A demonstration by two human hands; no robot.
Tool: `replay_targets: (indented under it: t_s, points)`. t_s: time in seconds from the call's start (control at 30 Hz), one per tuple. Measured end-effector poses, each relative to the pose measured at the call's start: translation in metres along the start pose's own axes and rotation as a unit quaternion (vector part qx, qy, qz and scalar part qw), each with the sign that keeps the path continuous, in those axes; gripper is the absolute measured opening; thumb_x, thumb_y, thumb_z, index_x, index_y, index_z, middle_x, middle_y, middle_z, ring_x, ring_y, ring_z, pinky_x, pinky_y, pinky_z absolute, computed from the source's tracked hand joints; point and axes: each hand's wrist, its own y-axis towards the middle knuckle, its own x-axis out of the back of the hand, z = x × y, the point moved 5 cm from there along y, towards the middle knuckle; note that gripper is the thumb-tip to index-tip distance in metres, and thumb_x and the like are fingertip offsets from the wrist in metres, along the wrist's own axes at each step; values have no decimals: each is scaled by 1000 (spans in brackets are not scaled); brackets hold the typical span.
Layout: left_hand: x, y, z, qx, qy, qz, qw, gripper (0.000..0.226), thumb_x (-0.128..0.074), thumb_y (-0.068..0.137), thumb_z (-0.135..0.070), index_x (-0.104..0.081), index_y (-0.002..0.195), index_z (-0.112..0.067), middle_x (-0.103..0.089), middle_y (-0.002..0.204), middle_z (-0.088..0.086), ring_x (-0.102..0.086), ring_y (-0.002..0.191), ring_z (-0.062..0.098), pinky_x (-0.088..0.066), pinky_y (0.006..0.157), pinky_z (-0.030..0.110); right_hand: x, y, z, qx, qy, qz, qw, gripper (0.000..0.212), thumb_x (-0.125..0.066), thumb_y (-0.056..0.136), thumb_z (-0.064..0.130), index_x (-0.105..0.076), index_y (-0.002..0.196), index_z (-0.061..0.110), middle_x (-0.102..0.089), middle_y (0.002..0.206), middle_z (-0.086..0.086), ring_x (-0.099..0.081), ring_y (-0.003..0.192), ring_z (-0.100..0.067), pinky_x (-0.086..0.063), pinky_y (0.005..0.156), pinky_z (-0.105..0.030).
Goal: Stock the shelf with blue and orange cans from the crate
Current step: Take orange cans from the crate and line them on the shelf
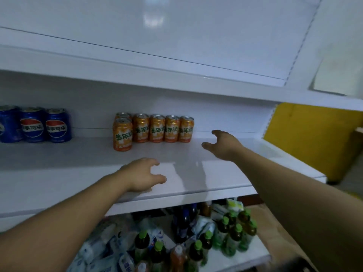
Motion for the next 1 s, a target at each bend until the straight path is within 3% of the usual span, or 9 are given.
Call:
replay_targets:
  t_s: [0.17, 0.33, 0.43, 0.67, 0.77, 0.83, 1.0]
  points:
    - [-56, 0, -132, -151, -10, 35, 988, 73, -60, 83, -55, -34, 145, -27, -28, 155, -3, -31, 139, 19, -30, 112, 35, 40, -73, -96, -88, -32, -17, 995, 77, -52, 92, 55, -25, 152, 16, -34, 154, -9, -45, 130, -30, -41, 101, -37]
    - [-148, -15, -235, -252, -6, 120, 960, 68, -64, 81, -51, -43, 140, -24, -43, 145, 1, -46, 126, 19, -40, 103, 31, 58, -168, -205, -209, -46, -22, 977, 73, -53, 93, 52, -27, 151, 17, -37, 152, -6, -48, 127, -27, -44, 98, -38]
    - [-211, -32, -280, -286, 5, 199, 937, 73, -63, 85, -48, -34, 146, -20, -34, 152, 2, -40, 134, 19, -36, 106, 30, 55, -230, -271, -295, -36, -20, 955, 75, -56, 91, 54, -29, 151, 18, -39, 152, -5, -44, 132, -25, -42, 103, -37]
    - [-360, -56, -344, -322, 70, 351, 877, 74, -60, 86, -52, -34, 146, -18, -36, 151, 3, -41, 132, 22, -39, 101, 31, -1, -346, -390, -449, 13, 16, 894, 75, -55, 90, 55, -29, 151, 21, -39, 152, -5, -41, 135, -26, -37, 106, -36]
    - [-424, -64, -355, -324, 89, 398, 854, 62, -62, 86, -47, -44, 138, -19, -48, 139, 3, -52, 117, 21, -44, 92, 30, -44, -380, -431, -488, 47, 46, 870, 72, -54, 92, 52, -29, 150, 17, -37, 153, -6, -40, 135, -26, -37, 105, -36]
    - [-466, -65, -357, -317, 101, 431, 838, 59, -64, 86, -44, -46, 136, -18, -50, 136, 4, -53, 115, 20, -45, 93, 30, -74, -398, -456, -509, 61, 80, 855, 68, -53, 94, 52, -32, 148, 17, -43, 148, -7, -46, 129, -26, -41, 99, -34]
    - [-571, -48, -354, -290, 132, 490, 811, 76, -68, 75, -53, -43, 140, -21, -49, 140, 0, -53, 119, 19, -46, 99, 36, -154, -432, -522, -541, 121, 148, 819, 58, -52, 95, 47, -39, 142, 15, -51, 137, -9, -54, 113, -25, -46, 92, -35]
